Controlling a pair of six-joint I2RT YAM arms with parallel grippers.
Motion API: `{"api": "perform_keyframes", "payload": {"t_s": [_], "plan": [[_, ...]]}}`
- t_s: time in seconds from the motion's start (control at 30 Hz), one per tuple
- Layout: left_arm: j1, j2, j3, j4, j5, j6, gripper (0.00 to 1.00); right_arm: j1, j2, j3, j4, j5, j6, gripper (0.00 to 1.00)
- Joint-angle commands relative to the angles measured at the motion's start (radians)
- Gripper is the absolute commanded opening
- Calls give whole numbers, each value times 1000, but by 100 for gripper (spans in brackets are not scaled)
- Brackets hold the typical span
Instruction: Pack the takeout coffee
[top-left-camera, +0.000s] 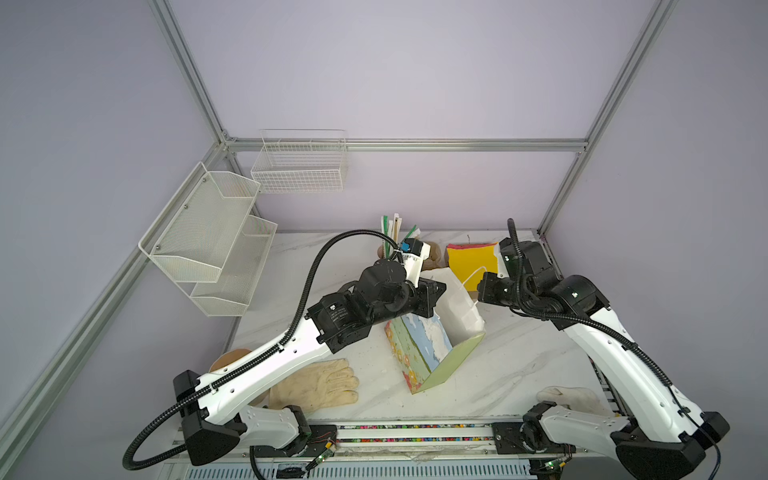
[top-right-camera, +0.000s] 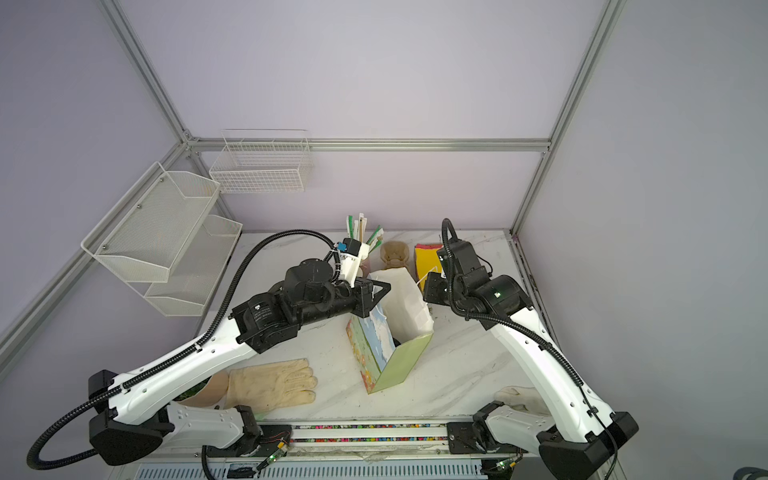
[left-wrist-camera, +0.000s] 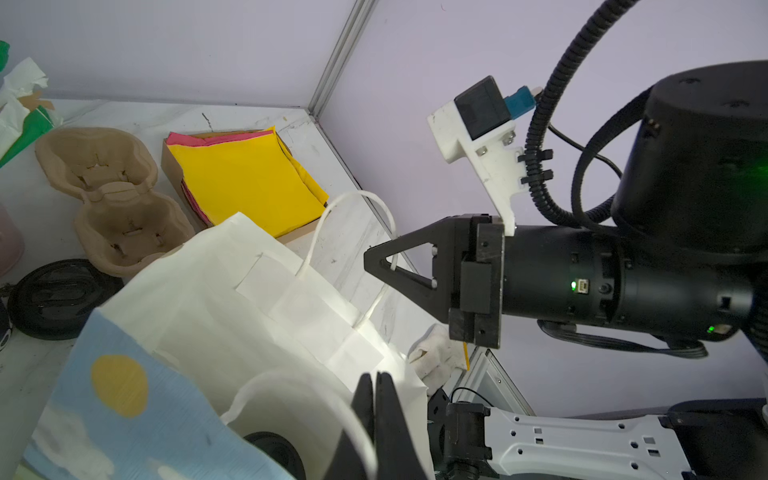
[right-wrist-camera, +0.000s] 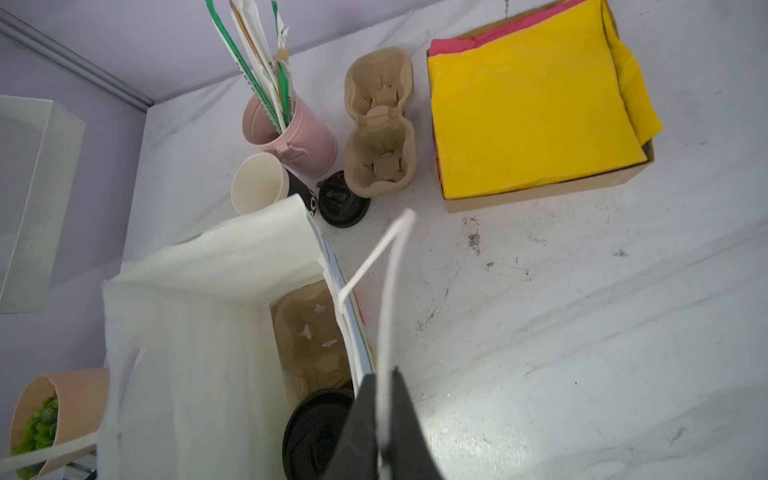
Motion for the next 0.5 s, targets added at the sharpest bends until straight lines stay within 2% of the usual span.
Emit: {"api": "perform_keyframes", "payload": {"t_s": [0.0, 0.23, 0.47], "plan": [[3, -10, -22, 59, 13, 3, 0, -4, -23, 6, 14, 49, 3, 0], [3, 27, 23, 74, 28, 12, 0, -4, -59, 103, -67, 154, 42, 0], [3, 98, 57, 114, 50, 29, 0, -5, -80, 116, -105, 236, 55, 0]]}}
